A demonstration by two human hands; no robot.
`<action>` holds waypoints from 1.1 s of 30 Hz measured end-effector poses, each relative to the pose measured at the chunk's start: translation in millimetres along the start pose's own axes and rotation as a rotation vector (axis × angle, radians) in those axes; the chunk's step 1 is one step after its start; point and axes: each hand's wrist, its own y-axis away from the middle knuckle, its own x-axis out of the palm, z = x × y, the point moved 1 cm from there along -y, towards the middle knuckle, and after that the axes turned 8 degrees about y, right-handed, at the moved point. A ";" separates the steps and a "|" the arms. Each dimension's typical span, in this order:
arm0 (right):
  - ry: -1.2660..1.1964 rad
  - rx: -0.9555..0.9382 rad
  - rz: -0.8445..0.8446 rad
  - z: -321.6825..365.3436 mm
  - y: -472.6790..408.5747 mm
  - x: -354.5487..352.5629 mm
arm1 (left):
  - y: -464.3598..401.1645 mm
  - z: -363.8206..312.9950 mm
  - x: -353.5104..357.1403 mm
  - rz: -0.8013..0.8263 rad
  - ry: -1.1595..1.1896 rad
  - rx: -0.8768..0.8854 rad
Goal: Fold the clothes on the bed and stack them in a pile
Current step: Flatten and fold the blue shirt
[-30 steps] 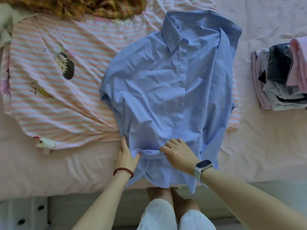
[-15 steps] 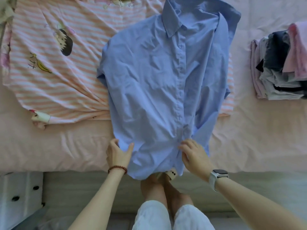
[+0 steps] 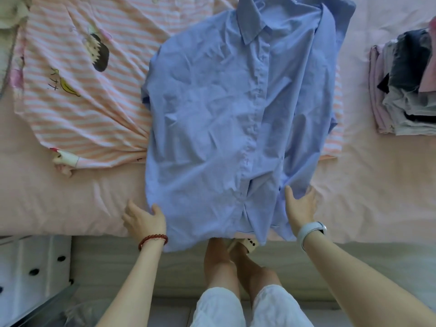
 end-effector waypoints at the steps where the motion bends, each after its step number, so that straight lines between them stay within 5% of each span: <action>1: -0.068 0.023 0.015 -1.3 -4.5 -4.0 | 3.2 -5.2 2.4 0.007 -0.032 0.059; 4: -0.166 -0.001 0.101 -0.2 -10.3 -17.8 | 28.5 -29.1 22.4 0.203 -0.014 0.411; 7: -0.190 -0.070 -0.109 3.6 -10.8 -42.6 | 71.4 -58.3 49.6 0.654 0.078 0.602; 10: -0.323 -0.140 -0.323 9.3 -1.3 -84.2 | 109.6 -88.3 72.9 0.960 0.203 0.464; 15: -0.220 -0.501 -0.591 25.2 14.7 -146.2 | 139.2 -125.2 84.7 1.206 0.502 0.011; 17: 0.015 -0.825 -0.499 28.8 27.7 -142.2 | 139.0 -133.7 84.8 1.210 0.590 -0.094; 19: 0.284 -1.109 -0.090 20.7 42.6 -118.0 | 131.3 -138.9 85.9 1.210 0.659 -0.180; 21: 0.572 -1.148 0.405 3.3 56.1 -87.0 | 122.8 -139.5 87.3 1.227 0.657 -0.226; 23: 0.689 -1.050 0.641 -17.3 60.5 -63.0 | 120.6 -135.6 91.1 1.170 0.537 -0.188; 29: 0.337 -0.744 0.350 -39.8 36.1 -45.1 | 112.2 -116.8 115.4 0.796 0.304 0.107; 33: 0.167 -0.556 0.479 -44.7 28.5 -32.1 | 116.3 -112.8 135.0 0.743 0.178 0.256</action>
